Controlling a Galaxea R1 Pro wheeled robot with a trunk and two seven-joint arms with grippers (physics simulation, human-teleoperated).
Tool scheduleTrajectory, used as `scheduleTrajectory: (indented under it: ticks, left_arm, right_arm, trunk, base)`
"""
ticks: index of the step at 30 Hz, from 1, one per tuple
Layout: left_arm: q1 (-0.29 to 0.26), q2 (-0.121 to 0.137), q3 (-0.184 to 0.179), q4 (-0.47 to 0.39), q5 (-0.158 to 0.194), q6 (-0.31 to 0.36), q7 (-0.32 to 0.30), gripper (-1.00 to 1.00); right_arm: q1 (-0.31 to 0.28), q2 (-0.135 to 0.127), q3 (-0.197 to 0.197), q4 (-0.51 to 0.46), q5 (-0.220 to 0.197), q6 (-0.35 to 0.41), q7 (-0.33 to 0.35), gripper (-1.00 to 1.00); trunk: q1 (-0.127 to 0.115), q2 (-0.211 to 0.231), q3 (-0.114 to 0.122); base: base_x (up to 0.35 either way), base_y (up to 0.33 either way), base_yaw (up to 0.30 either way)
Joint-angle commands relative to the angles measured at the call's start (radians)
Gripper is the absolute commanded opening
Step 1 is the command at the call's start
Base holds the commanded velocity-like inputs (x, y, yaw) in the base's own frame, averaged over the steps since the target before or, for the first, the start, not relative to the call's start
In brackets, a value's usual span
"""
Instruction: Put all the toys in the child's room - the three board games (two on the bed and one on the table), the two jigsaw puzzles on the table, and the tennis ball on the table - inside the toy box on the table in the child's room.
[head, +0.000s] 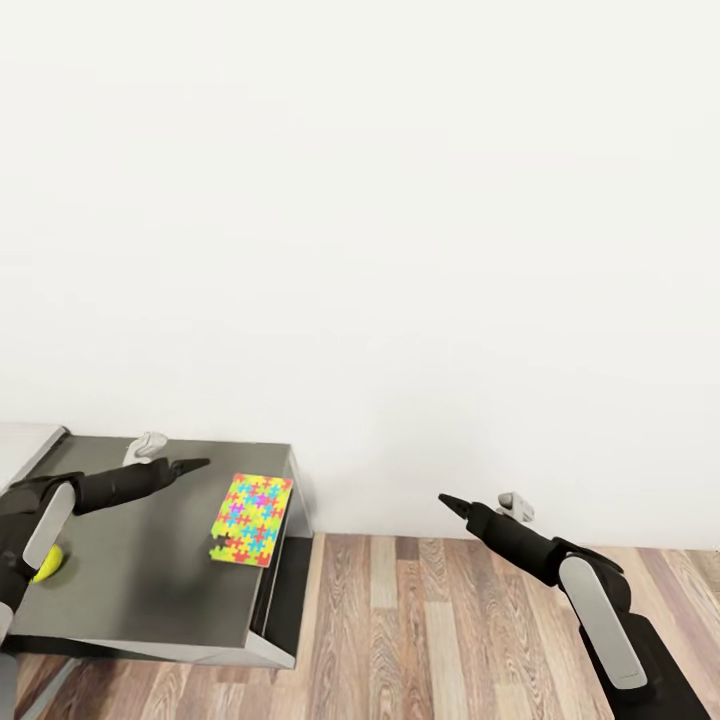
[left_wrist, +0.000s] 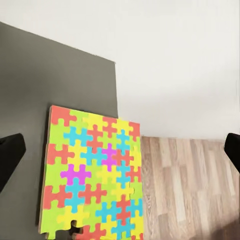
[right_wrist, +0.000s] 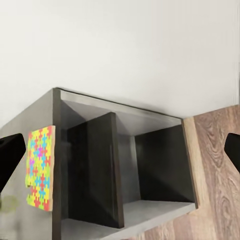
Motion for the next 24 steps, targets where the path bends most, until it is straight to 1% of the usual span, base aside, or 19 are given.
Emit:
scheduleTrajectory:
  ticks: [1, 3, 5, 6, 7, 9, 11, 15, 17, 19, 22, 24]
  left_arm:
    - [0.0, 0.001, 0.001, 0.0, 0.002, 0.005, -0.01, 1.0]
    - [0.0, 0.002, 0.001, 0.0, 0.003, 0.005, -0.032, 1.0]
    - [0.0, 0.003, 0.001, 0.0, 0.003, 0.006, -0.071, 1.0]
    - [0.0, 0.004, 0.0, -0.001, 0.002, 0.008, -0.12, 1.0]
    - [0.0, 0.005, 0.001, -0.002, 0.002, 0.011, -0.138, 1.0]
    - [0.006, 0.01, 0.001, -0.004, -0.001, 0.028, -0.204, 1.0]
    - [0.014, 0.018, -0.001, -0.005, -0.002, 0.037, -0.238, 1.0]
    - [0.025, 0.042, -0.002, -0.007, -0.001, 0.046, -0.275, 1.0]
    - [0.027, 0.049, -0.003, -0.007, 0.0, 0.048, -0.293, 1.0]
    - [0.029, 0.053, -0.003, -0.009, 0.0, 0.05, -0.314, 1.0]
    - [0.03, 0.056, -0.003, -0.01, -0.001, 0.051, -0.344, 1.0]
    - [0.03, 0.057, -0.003, -0.011, -0.002, 0.055, -0.354, 1.0]
  right_arm:
    - [-0.001, 0.0, -0.001, 0.001, 0.004, 0.006, 0.006, 1.0]
    - [-0.001, 0.0, -0.001, 0.003, 0.002, 0.006, 0.006, 1.0]
    - [-0.001, -0.001, 0.0, 0.005, 0.0, 0.006, 0.006, 1.0]
    - [-0.001, -0.002, 0.001, 0.006, 0.0, 0.006, 0.007, 1.0]
    - [-0.001, -0.002, 0.001, 0.006, 0.0, 0.006, 0.007, 1.0]
    - [-0.001, -0.002, 0.006, 0.007, 0.0, 0.006, 0.007, 1.0]
    - [-0.002, -0.001, 0.009, 0.007, 0.001, 0.006, 0.007, 1.0]
    - [-0.001, 0.001, 0.012, 0.006, 0.001, 0.005, 0.007, 1.0]
    - [-0.001, 0.0, 0.013, 0.004, 0.002, 0.002, 0.008, 1.0]
    - [-0.001, 0.0, 0.013, 0.004, 0.002, -0.001, 0.016, 1.0]
    - [-0.001, 0.0, 0.013, 0.003, 0.004, -0.005, 0.053, 1.0]
    - [-0.001, 0.0, 0.014, 0.003, 0.005, -0.007, 0.076, 1.0]
  trunk:
    - [0.001, -0.001, 0.0]
    - [0.001, -0.001, 0.002]
    - [0.001, -0.001, 0.004]
    - [0.001, -0.001, 0.005]
    - [0.001, -0.001, 0.006]
    - [0.001, -0.001, 0.008]
    - [0.001, -0.001, 0.01]
    - [0.001, -0.001, 0.015]
    - [0.001, -0.001, 0.018]
    - [0.001, -0.001, 0.021]
    - [0.001, -0.001, 0.025]
    - [0.001, -0.001, 0.028]
  base:
    - [0.039, 0.049, -0.2]
    - [0.022, 0.028, -0.188]
    - [0.011, 0.015, -0.166]
    - [0.005, 0.007, -0.176]
    - [0.004, 0.005, -0.182]
    - [0.002, 0.003, -0.193]
    - [0.001, 0.001, -0.199]
    - [0.0, 0.001, -0.196]
    - [0.0, 0.0, -0.169]
    - [0.0, 0.0, -0.127]
    - [0.0, 0.0, -0.098]
    - [0.0, 0.0, -0.082]
